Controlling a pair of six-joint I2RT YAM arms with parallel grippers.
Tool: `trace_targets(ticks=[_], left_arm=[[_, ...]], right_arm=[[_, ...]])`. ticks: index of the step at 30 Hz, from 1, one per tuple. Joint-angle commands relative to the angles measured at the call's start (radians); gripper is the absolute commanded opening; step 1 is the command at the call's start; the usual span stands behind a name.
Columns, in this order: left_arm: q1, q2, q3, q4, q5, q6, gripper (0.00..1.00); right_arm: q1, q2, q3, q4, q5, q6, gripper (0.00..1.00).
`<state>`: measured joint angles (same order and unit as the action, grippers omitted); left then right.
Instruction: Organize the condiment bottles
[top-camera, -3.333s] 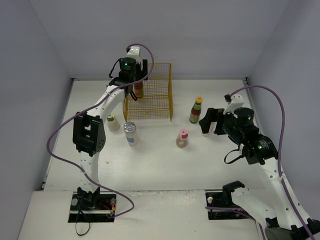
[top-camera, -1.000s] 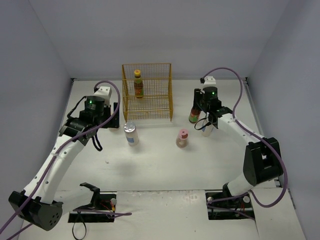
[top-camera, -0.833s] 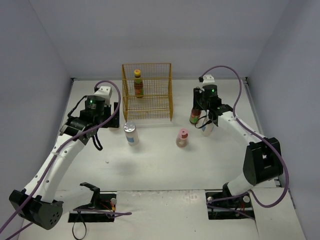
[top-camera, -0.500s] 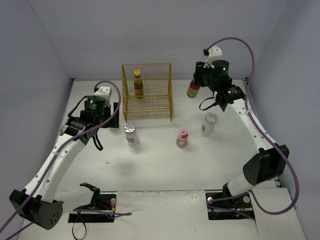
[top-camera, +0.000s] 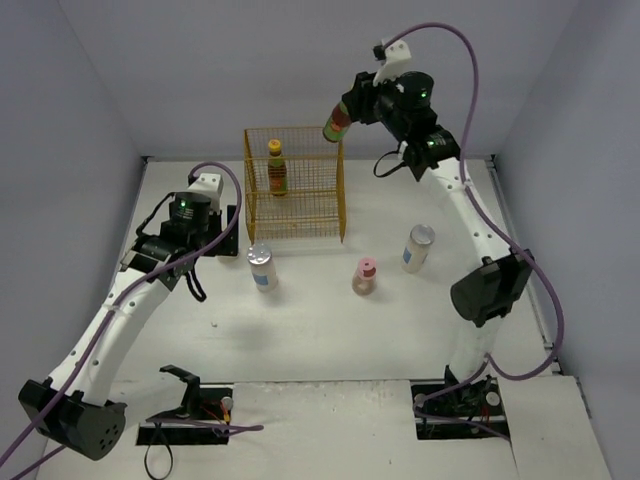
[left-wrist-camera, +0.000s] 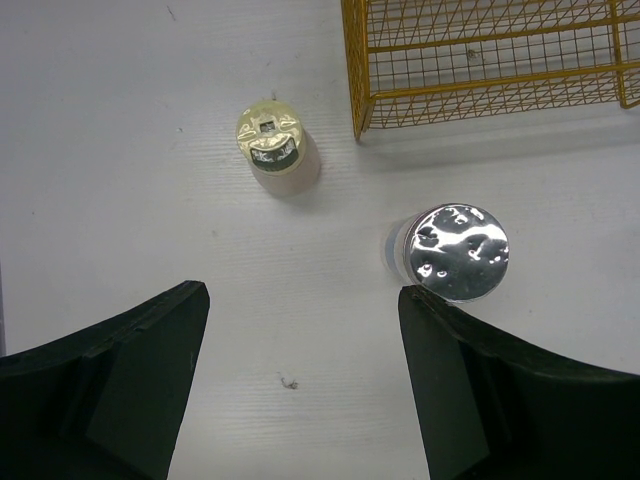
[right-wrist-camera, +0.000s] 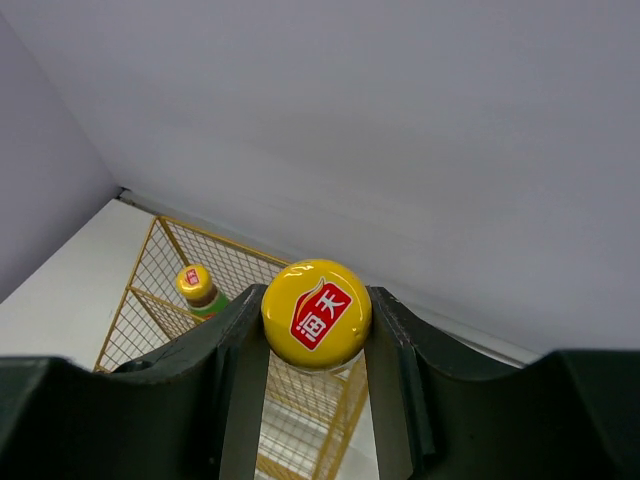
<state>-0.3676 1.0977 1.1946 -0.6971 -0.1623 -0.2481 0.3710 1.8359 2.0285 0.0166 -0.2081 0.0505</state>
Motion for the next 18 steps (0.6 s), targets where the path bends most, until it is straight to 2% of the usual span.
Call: trace_targets(ticks=[1,10,18], left_arm=[[-0.008,-0.035,0.003,0.047,-0.011,-0.032,0.77],[-0.024,-0.088,-0.029,0.002,-0.002,-0.086,0.77],[-0.022,-0.118,-0.066,-0.03,-0.046,-0.117,0.77]], right_arm=[[0.043,0.049,0.168,0.224,-0.031,0.011,0.0],[0.077,0.218,0.277,0.295,0.006,0.009,0.0],[0.083,0.24,0.168,0.33,0.029,-0.009,0.0]])
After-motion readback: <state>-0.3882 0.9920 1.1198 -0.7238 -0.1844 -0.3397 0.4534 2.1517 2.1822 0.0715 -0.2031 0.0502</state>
